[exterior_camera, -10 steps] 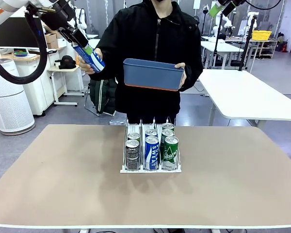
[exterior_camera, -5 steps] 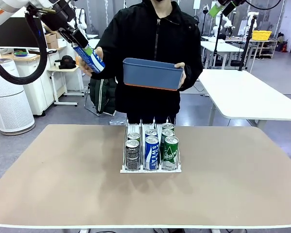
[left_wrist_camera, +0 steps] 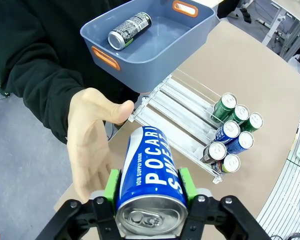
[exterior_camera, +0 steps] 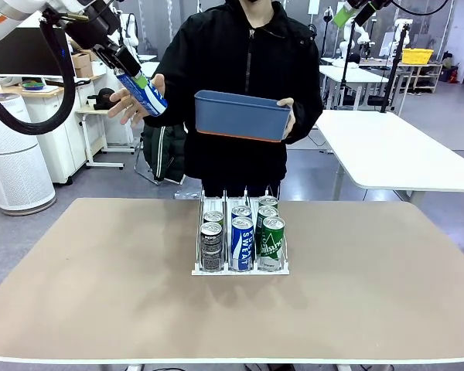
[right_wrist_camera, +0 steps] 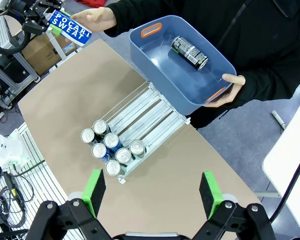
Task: Fill the beverage cans into the dispenser.
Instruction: Place the picked Ionic drink in the line of the Automatic Can Dispenser with the same cans.
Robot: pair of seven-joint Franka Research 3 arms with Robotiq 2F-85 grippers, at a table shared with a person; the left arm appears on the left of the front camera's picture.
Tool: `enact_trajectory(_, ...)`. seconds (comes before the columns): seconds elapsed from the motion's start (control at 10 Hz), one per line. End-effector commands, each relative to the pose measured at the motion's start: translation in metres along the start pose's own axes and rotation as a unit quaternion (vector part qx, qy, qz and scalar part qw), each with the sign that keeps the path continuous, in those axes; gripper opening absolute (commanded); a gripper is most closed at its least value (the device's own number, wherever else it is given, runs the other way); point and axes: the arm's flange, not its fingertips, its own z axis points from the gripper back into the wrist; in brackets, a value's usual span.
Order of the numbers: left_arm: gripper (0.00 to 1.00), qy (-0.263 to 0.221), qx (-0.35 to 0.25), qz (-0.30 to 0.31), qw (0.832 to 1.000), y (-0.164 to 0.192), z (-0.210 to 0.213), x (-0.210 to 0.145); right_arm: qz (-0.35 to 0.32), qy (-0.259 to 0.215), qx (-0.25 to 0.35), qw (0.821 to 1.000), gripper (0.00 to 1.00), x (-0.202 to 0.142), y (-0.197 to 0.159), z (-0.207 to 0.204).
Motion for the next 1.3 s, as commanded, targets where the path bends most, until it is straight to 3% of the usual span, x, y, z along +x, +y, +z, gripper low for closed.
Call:
enact_trajectory(0.0,0.0,-0.005,-0.001,-0.001,1.0,0.0015,0.0026,-0.0017,0.0,0.001,0.0,1.0,1.0,-0.0004,0.0004,0.0009)
enact_trajectory(1.2,0.0,-0.005,-0.001,-0.001,1.0,0.0015,0.0026,-0.0017,0.0,0.001,0.0,1.0,1.0,-0.0004,0.0004,0.0009)
